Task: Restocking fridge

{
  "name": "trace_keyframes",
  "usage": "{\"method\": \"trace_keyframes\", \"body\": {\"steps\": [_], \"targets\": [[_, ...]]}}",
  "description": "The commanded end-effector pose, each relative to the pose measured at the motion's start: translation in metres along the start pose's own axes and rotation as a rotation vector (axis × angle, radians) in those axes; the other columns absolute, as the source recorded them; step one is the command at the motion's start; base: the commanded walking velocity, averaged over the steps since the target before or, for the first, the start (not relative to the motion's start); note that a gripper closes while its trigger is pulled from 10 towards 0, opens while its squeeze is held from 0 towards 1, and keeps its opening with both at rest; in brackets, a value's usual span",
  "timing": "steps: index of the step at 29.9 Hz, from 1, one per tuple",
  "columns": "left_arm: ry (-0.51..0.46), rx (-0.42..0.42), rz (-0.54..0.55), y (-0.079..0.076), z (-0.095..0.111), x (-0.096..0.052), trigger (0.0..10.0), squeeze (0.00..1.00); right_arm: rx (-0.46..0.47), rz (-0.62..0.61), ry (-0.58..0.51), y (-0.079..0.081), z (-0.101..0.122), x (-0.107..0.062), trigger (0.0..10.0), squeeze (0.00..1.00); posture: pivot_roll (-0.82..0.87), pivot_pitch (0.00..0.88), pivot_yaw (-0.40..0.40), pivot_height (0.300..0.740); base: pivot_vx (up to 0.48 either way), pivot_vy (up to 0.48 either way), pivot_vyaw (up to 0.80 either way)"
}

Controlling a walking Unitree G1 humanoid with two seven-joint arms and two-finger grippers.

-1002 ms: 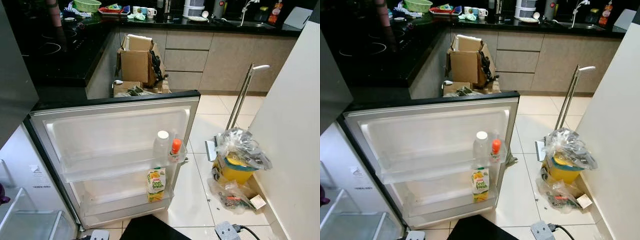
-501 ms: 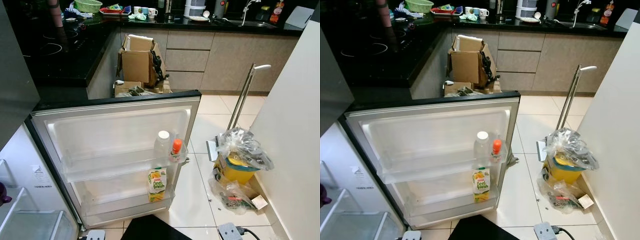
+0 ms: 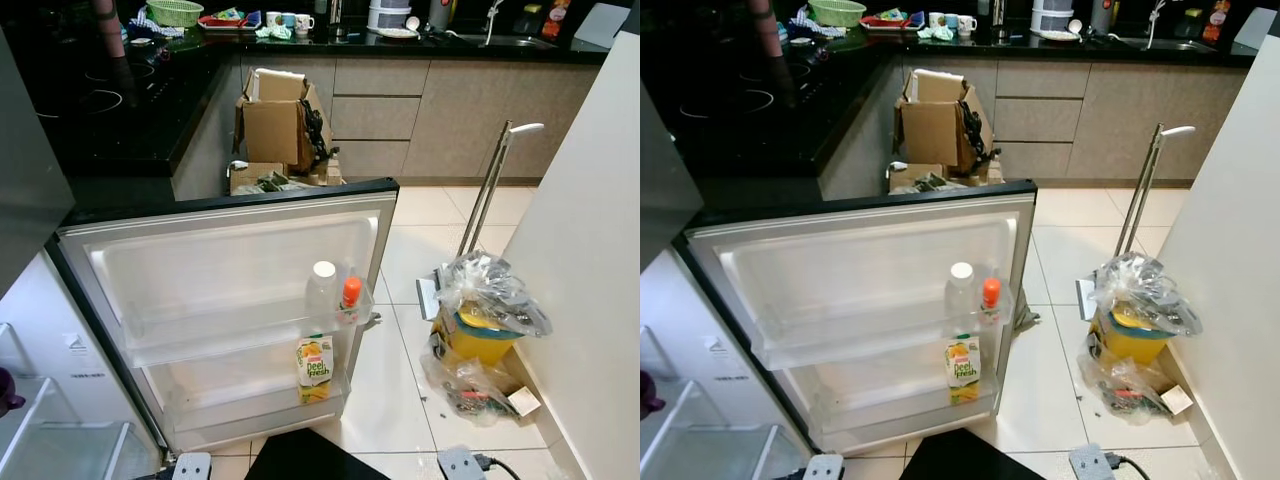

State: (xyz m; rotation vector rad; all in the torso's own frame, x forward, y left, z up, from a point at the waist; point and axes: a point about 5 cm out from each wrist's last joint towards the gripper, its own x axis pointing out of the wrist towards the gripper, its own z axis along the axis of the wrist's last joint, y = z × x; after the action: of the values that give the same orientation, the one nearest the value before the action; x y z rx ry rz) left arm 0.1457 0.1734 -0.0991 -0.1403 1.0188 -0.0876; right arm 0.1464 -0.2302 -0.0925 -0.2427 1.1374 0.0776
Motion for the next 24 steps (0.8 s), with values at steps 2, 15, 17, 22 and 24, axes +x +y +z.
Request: {"method": "trace_keyframes", "body": {"steps": [2, 15, 17, 22, 24], "targets": [[0.021, -0.005, -0.019, -0.005, -0.0046, 0.0004, 10.0, 0.0, 0.01, 0.005, 0.016, 0.0007, -0.0041, -0.0003, 10.0, 0.0, -0.04, 0.0, -0.028, 0.74, 0.0, -0.424, 0.0], [0.032, -0.026, -0.007, -0.0004, -0.0089, -0.0015, 10.0, 0.0, -0.005, 0.033, 0.039, 0.0044, -0.0113, -0.0009, 10.0, 0.0, -0.04, 0.0, -0.025, 0.74, 0.0, -0.428, 0.0], [0.032, -0.027, -0.011, -0.0014, -0.009, -0.0013, 10.0, 0.0, 0.005, 0.045, 0.041, 0.0046, -0.0114, -0.0009, 10.0, 0.0, -0.05, 0.0, -0.025, 0.74, 0.0, -0.435, 0.0], [0.034, -0.025, -0.02, -0.0045, -0.0093, -0.0006, 10.0, 0.0, -0.001, 0.051, 0.039, 0.0039, -0.0105, -0.001, 10.0, 0.0, -0.05, 0.0, -0.027, 0.74, 0.0, -0.434, 0.8], [0.034, -0.025, -0.024, -0.0058, -0.009, -0.0002, 10.0, 0.0, -0.002, 0.052, 0.039, 0.0034, -0.0106, -0.0011, 10.0, 0.0, -0.06, 0.0, -0.029, 0.74, 0.0, -0.435, 0.8]]}}
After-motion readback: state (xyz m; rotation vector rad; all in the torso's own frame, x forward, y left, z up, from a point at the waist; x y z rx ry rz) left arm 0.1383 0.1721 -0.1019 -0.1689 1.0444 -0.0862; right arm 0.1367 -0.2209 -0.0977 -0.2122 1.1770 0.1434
